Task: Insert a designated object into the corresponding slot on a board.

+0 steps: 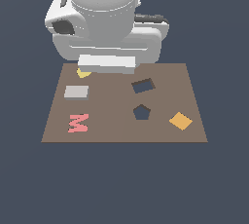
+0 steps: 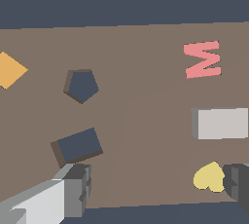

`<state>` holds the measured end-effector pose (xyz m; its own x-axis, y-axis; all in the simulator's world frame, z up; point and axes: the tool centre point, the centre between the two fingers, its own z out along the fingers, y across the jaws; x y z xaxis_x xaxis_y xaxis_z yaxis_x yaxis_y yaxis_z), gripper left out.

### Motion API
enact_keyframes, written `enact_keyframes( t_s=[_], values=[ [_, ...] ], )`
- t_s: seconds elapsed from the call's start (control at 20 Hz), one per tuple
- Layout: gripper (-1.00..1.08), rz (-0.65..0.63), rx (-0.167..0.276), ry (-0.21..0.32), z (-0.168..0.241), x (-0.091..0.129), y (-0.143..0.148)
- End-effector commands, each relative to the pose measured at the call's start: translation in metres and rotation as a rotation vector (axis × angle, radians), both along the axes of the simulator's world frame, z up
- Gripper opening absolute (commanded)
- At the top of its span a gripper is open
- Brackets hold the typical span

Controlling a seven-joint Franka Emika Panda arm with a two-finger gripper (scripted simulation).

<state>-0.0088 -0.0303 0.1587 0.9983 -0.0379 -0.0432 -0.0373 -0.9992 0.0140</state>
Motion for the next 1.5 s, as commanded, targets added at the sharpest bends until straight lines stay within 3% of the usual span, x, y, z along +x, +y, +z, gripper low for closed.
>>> enact_keyframes(
  t_s=[0.0,0.4,0.75,1.1,1.45],
  values=[
    [1.0,0.0,0.0,0.0,0.0,0.0,0.0],
    [1.0,-0.052,-0.001,-0.002,-0.004,0.003,-0.004],
    [1.0,-0.186,-0.004,-0.005,-0.014,0.011,-0.013],
    [1.0,-0.408,-0.008,-0.012,-0.029,0.021,-0.032],
    [1.0,-0.723,-0.013,-0.021,-0.052,0.027,-0.061]
  ],
)
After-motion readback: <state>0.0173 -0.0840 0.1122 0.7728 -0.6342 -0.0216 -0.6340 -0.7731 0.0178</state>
